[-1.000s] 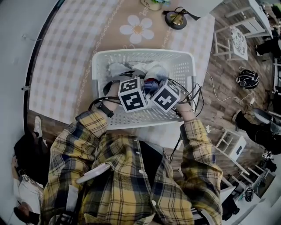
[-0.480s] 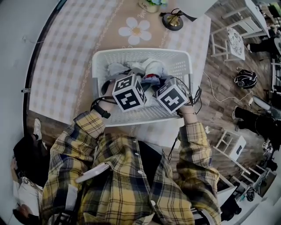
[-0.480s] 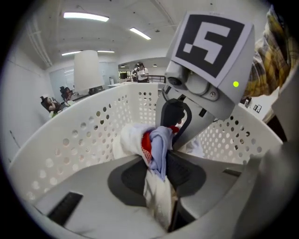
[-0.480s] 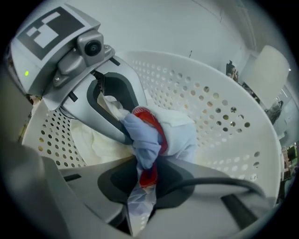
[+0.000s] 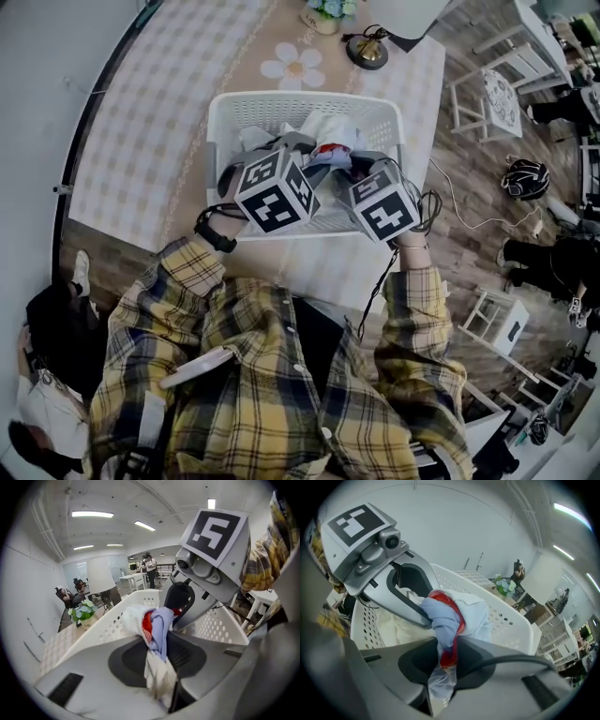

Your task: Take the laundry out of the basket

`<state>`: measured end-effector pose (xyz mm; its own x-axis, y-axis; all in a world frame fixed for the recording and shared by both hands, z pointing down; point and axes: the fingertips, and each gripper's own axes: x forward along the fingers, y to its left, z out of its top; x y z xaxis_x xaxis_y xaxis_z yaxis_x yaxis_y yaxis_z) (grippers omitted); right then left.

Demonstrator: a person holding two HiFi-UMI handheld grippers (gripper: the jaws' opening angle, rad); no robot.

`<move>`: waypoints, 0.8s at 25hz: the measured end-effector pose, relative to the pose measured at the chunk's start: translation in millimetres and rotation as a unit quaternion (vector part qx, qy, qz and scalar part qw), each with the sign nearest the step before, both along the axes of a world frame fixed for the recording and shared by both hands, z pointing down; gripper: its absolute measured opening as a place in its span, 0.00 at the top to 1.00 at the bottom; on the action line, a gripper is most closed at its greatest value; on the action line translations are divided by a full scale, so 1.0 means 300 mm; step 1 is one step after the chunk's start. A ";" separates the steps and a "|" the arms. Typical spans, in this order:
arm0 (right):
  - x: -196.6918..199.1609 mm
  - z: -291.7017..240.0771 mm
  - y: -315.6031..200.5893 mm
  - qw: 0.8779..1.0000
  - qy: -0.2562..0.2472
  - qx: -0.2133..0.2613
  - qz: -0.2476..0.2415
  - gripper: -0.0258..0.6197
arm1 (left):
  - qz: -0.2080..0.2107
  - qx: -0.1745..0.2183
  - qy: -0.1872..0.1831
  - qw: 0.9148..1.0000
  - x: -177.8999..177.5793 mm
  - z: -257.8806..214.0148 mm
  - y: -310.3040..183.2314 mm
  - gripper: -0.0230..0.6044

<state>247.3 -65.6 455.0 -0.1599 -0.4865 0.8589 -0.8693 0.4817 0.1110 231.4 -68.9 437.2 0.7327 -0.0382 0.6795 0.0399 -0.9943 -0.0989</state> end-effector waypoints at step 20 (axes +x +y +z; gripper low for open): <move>-0.181 -0.367 0.027 0.987 -0.015 0.149 -0.063 0.78 | -0.129 0.087 0.077 0.985 -0.187 -0.365 0.052 0.77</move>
